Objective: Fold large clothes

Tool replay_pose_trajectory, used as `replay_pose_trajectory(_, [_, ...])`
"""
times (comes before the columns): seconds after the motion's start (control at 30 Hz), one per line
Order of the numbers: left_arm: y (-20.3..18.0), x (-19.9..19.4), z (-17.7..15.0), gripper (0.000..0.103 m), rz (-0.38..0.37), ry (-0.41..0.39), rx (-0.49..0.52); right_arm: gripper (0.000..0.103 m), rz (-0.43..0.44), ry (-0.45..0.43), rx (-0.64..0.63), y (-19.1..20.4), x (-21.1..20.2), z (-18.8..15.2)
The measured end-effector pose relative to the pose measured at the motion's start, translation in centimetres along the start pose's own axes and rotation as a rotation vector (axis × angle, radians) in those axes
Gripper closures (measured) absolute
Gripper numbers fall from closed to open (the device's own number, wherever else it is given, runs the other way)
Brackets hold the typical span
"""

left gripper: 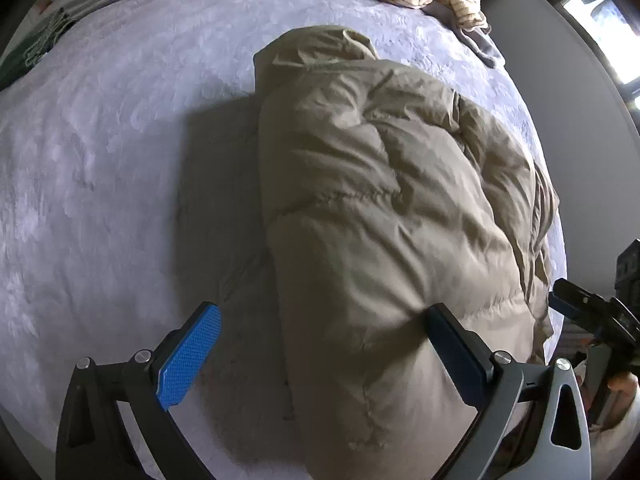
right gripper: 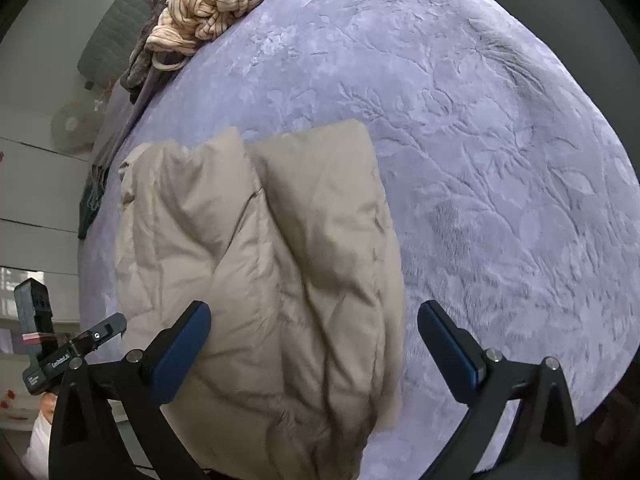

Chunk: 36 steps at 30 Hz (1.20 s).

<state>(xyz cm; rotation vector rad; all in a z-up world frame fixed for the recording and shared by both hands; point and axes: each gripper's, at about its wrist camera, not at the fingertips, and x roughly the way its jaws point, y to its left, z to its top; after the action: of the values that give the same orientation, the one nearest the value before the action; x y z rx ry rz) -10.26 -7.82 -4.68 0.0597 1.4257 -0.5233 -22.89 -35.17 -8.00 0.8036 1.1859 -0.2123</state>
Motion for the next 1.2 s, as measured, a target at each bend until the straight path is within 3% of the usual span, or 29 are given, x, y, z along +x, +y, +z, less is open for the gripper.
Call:
replay_pose_trajectory(0.13, [0.0,0.5,0.4,0.000,-0.030,0.006,-0.009,0.000,0.057,0.047,0.033,-1.5,1.7,1.2])
replay_pose_trajectory(0.4, [0.7,1.5,1.1,0.000,-0.124,0.021,-0.012,0.000,0.268,0.127,0.184,-5.0,6.1,2.8])
replay_pose_trajectory(0.53, [2.4,2.5,2.1,0.000,-0.337,0.055,-0.054,0.000,0.412,0.154,0.268,-5.8,7.8,2.9])
replay_pose_trajectory(0.67, [4.9,4.0,3.1,0.000,-0.450,0.080,-0.099,0.000,0.523,0.169,0.265,-5.4,8.0,3.1])
replay_pose_trajectory(0.8, [6.2,5.8,3.7,0.000,-0.534,0.125,-0.113,0.000,0.531,0.195,0.169,-3.6,7.6,3.7])
replay_pose_trajectory(1.03, [5.4,8.6,5.0,0.000,-0.550,0.153,-0.060,0.000,0.410,0.282,-0.105,1.8,8.9,4.9])
replay_pose_trajectory(1.2, [5.8,11.3,5.3,0.000,-0.608,0.191,-0.097,0.000,0.399,0.320,-0.100,2.2,11.6,5.7])
